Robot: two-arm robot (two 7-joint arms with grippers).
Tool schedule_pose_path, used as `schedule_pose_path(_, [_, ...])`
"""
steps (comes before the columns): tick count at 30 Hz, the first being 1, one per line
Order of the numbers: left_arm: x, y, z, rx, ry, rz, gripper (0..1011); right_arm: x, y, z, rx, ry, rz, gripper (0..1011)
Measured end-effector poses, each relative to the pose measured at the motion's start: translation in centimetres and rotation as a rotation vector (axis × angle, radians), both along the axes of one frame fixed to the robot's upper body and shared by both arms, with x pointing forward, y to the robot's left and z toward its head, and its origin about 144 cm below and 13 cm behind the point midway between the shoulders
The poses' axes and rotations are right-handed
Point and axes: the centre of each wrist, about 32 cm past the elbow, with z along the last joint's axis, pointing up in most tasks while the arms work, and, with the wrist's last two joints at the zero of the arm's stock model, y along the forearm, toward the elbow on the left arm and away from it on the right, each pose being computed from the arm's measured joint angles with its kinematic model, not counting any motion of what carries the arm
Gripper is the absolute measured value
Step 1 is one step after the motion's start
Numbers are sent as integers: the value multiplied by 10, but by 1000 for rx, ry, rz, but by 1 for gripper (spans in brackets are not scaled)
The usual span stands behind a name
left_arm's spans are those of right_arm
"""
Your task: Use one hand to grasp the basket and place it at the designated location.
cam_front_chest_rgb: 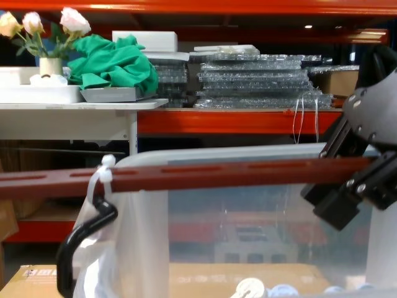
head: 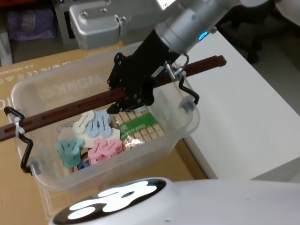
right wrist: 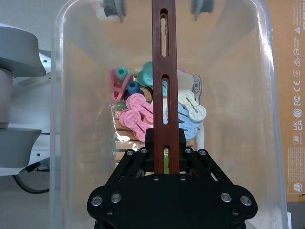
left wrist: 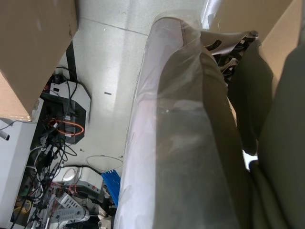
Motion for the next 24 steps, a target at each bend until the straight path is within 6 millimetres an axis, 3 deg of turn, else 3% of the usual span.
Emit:
schedule_pose_path(18, [0,0,0,0,0,0,0,3,26,-54,-14,16,-89,226])
schedule_pose_path(24, [0,0,0,0,0,0,0,8,32,-64,-28,32,-112,226])
